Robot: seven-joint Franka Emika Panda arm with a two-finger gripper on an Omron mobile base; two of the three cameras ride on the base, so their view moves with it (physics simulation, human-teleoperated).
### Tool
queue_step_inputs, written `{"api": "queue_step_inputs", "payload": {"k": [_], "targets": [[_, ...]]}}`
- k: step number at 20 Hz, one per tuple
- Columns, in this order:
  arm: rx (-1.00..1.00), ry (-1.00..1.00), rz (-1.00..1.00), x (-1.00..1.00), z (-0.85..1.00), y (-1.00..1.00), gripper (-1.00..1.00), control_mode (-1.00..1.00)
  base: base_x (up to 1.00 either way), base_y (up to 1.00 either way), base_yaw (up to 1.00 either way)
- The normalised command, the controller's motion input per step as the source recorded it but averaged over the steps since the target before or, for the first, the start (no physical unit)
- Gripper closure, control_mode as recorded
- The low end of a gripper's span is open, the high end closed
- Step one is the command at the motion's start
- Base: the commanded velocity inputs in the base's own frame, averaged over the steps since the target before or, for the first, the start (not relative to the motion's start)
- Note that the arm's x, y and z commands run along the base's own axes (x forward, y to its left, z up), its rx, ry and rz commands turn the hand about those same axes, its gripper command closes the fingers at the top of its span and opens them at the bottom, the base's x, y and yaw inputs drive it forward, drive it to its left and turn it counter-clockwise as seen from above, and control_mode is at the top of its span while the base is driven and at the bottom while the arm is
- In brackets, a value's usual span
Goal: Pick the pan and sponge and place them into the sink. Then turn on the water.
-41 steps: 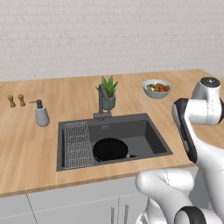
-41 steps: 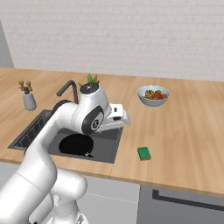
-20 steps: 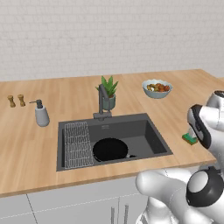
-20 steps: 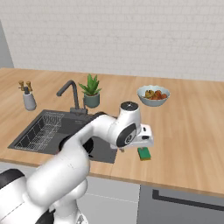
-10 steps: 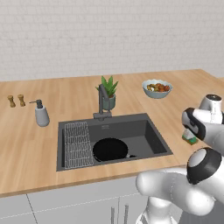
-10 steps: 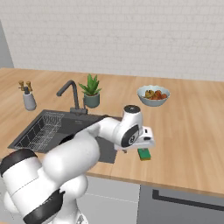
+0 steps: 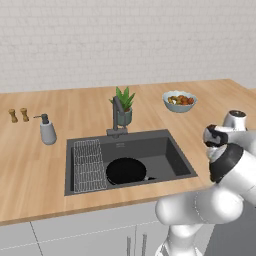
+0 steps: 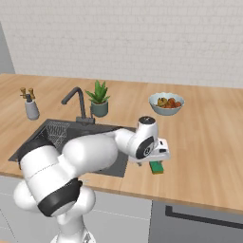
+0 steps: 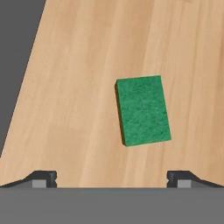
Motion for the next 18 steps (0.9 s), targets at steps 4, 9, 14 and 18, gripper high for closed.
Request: {"api": "queue_step_inputs", "payload": {"k": [4,9,14,18], "targets": [[0.00,0.01,0.01,0.37,-0.23,-0.19,-1.00,-1.00,0.00,0.00,0.00],[0.00,0.01,0.01,0.33,-0.28,-0.13,-1.00,-1.00,0.00,0.00,0.00],[0.00,0.02,0.01,0.33,-0.24,-0.13,-1.00,-1.00,0.00,0.00,0.00],[0.00,0.00,0.02,0.23,-0.19,-0.24,-1.00,-1.00,0.00,0.00,0.00]]}}
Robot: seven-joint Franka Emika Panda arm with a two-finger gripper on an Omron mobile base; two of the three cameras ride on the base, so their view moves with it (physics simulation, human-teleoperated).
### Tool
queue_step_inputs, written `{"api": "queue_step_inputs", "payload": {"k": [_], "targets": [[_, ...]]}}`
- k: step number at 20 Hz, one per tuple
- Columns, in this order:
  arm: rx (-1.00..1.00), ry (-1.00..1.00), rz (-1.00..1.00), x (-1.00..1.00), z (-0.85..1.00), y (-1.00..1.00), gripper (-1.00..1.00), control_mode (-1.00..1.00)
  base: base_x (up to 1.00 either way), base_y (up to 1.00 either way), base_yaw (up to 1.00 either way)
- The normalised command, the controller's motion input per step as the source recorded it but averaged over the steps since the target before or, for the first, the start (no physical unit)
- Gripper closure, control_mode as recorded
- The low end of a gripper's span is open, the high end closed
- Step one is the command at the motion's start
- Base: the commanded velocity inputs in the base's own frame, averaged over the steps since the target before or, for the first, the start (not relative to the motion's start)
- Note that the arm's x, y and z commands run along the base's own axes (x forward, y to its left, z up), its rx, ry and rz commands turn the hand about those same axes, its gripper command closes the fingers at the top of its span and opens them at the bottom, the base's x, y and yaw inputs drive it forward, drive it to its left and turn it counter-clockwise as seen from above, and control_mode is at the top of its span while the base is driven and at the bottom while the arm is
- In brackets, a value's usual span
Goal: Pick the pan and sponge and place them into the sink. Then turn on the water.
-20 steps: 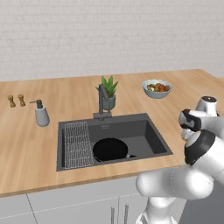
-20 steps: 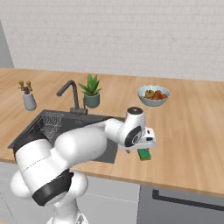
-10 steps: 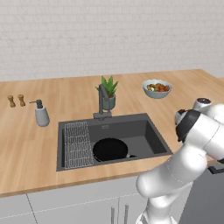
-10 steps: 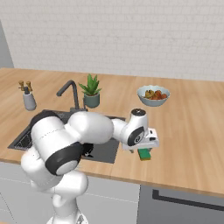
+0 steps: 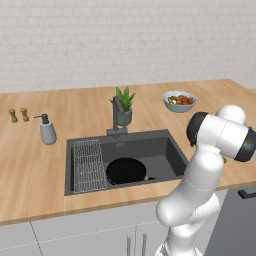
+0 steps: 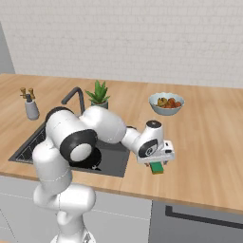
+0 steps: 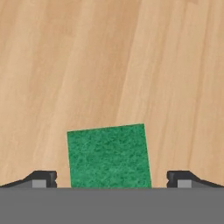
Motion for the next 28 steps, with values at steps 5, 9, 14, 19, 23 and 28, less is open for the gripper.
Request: {"api": "queue_step_inputs", "payload": {"k": [5,9,14,19,23,28], "targets": [[0.00,0.01,0.01,0.06,-0.36,-0.06,-1.00,-1.00,0.00,0.00,0.00],[0.00,0.11,0.00,0.00,-0.62,0.00,-1.00,-1.00,0.00,0.00,0.00],[-0.01,0.04,0.00,-0.11,-0.63,0.09,1.00,-1.00,0.00,0.00,0.00],[-0.04,-0.02,0.00,-0.61,-0.59,0.33,1.00,-1.00,0.00,0.00,0.00],[-0.01,-0.25,0.00,-0.89,-0.11,0.41,1.00,-1.00,0.00,0.00,0.00],[-0.05,-0.32,0.06,-0.73,0.55,0.76,1.00,-1.00,0.00,0.00,0.00]]}}
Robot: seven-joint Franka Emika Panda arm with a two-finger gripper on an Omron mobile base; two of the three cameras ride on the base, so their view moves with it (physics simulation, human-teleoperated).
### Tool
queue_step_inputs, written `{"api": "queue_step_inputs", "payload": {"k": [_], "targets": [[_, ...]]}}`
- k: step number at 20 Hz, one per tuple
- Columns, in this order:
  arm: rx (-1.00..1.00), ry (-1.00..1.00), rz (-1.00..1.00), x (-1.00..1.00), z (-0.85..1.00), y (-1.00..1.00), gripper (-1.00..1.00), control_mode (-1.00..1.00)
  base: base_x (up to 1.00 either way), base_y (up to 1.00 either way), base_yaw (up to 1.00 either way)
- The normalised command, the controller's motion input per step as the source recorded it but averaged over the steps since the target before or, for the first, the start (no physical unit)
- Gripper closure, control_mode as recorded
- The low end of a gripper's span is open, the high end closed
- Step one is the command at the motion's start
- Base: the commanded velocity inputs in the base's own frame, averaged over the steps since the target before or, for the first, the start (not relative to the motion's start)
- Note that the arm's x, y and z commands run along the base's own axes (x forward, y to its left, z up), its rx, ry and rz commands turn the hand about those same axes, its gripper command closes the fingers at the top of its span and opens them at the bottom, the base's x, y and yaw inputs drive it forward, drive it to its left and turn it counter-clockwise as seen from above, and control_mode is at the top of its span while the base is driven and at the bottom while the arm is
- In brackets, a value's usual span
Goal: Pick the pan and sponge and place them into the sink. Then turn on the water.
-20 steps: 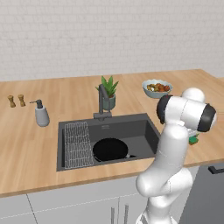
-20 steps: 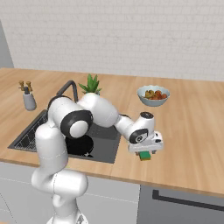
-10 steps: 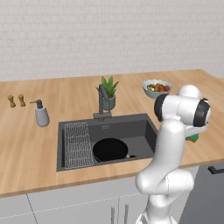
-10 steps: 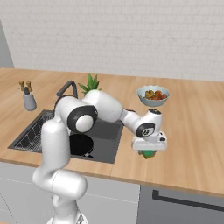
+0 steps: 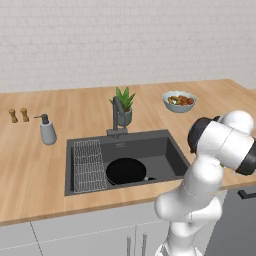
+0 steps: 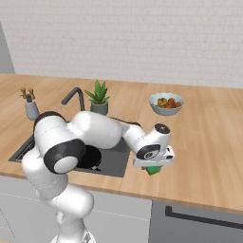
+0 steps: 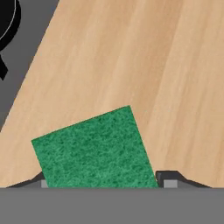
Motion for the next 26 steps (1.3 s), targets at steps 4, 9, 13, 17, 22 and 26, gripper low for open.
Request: {"api": "queue_step_inputs", "payload": {"k": [4,9,13,17,22,26], "targets": [[-0.18,-0.19,0.11,-0.16,0.90,0.95,1.00,-1.00,0.00,0.00,0.00],[-0.28,-0.08,0.18,0.00,0.50,1.00,1.00,-1.00,0.00,0.00,0.00],[-0.21,-0.09,0.23,0.06,0.17,1.00,1.00,-1.00,0.00,0.00,0.00],[-0.02,-0.01,0.30,0.17,0.18,0.95,1.00,-1.00,0.00,0.00,0.00],[0.11,0.01,0.42,0.42,0.19,0.69,1.00,-1.00,0.00,0.00,0.00],[0.13,0.06,0.39,0.49,0.01,0.59,1.00,-1.00,0.00,0.00,0.00]]}}
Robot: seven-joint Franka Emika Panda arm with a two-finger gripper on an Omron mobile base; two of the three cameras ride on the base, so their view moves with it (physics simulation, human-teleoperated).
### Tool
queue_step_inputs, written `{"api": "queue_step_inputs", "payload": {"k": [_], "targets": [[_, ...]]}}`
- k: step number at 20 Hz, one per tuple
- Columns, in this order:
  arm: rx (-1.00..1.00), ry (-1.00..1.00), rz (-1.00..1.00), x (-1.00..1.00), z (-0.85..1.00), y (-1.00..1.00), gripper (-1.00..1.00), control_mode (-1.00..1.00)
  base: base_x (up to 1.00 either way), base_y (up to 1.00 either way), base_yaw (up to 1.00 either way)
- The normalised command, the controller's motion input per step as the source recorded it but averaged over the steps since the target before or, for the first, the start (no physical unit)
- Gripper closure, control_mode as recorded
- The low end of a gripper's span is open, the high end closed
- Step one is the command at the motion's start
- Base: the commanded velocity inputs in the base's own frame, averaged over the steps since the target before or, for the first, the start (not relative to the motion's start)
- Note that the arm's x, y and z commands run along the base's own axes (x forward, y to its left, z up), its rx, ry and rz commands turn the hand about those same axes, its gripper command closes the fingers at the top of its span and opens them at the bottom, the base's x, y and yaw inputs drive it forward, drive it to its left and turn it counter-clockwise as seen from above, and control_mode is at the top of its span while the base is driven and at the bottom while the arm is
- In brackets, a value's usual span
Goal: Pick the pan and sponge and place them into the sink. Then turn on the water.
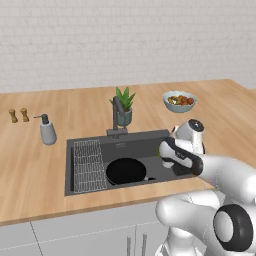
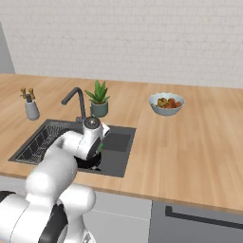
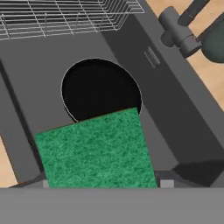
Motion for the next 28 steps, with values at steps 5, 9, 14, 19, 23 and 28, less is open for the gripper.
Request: {"api": "queue_step_inputs", "payload": {"k": [5,9,14,19,23,28], "targets": [[0.00,0.15,0.08,0.34,0.00,0.79,1.00,-1.00,0.00,0.00,0.00],[0.00,0.09,0.00,0.10,-0.16,0.58,1.00,-1.00,0.00,0.00,0.00],[0.03,0.04,0.00,0.00,-0.47,0.08,1.00,-1.00,0.00,0.00,0.00],[0.10,0.00,0.00,0.03,-0.55,0.00,1.00,-1.00,0.00,0.00,0.00],[0.07,0.02,0.00,0.14,-0.41,0.00,1.00,-1.00,0.00,0.00,0.00],[0.02,0.10,0.00,0.27,-0.37,0.00,1.00,-1.00,0.00,0.00,0.00]]}}
